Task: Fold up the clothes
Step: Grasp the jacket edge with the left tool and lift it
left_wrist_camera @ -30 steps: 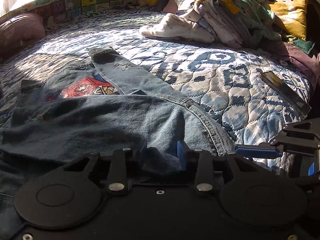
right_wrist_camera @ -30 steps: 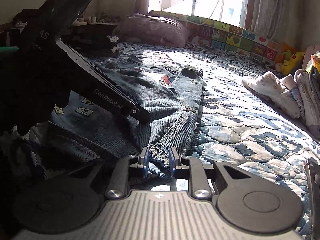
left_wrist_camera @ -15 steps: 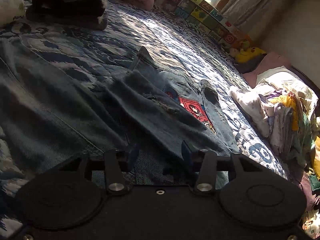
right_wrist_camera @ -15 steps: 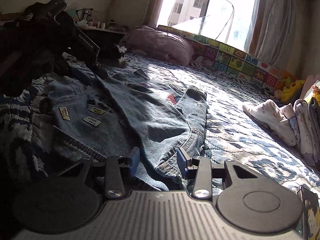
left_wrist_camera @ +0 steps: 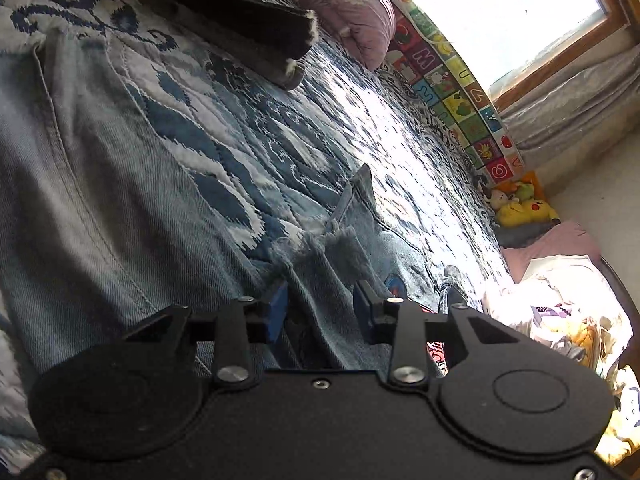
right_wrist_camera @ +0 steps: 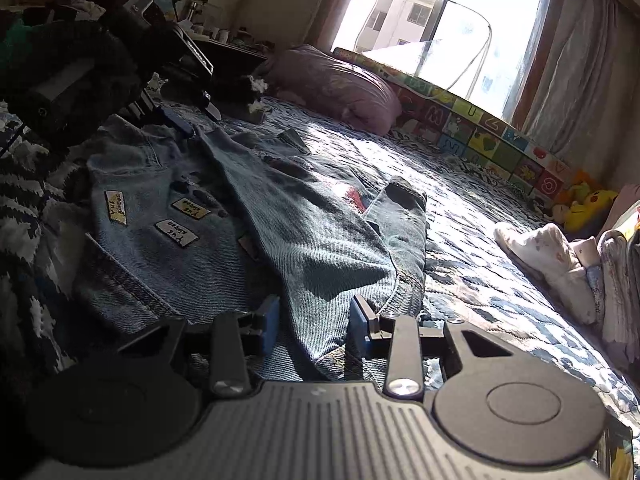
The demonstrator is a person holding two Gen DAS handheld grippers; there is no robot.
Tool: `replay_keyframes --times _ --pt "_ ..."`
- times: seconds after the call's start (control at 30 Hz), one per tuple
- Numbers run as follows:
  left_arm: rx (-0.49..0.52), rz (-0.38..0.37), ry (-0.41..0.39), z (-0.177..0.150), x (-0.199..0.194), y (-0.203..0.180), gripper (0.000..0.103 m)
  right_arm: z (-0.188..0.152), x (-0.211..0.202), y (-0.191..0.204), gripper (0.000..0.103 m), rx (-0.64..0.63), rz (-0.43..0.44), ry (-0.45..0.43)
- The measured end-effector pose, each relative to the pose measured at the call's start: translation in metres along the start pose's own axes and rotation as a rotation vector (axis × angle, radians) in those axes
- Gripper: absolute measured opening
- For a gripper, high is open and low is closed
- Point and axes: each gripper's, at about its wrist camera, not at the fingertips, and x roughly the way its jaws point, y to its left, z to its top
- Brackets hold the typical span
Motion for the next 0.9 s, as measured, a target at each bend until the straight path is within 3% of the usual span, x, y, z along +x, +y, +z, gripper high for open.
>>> replay_keyframes --times 0.07,0.17,0.33,0.53,0.83,0.9 --pt "0.019 0.029 0.010 0.002 0.006 -0.003 0.012 -0.001 -0.002 -0.001 0.036 0.007 0.002 -0.008" --pt "0.060 0.070 0.004 0.004 0.009 -0.011 0.000 -0.002 -0.001 -0.005 0.035 0.028 0.021 -0.009" --pt "0.091 0.001 -0.029 0.011 -0.002 -0.046 0.000 -0.003 -0.001 -0.008 0.032 0.041 0.040 -0.015" --pt "0.157 -0.098 -0.031 0.022 0.014 -0.120 0.000 -0.003 -0.001 -0.006 0.032 0.043 0.063 -0.024" --pt "0.226 -0.108 0.031 0.011 0.081 -0.192 0.000 -0.003 -0.002 -0.019 0.031 0.126 0.086 -0.013" --pt "0.235 -0.104 0.043 0.008 0.095 -0.202 0.000 -0.003 -0.002 -0.024 0.023 0.162 0.098 -0.011"
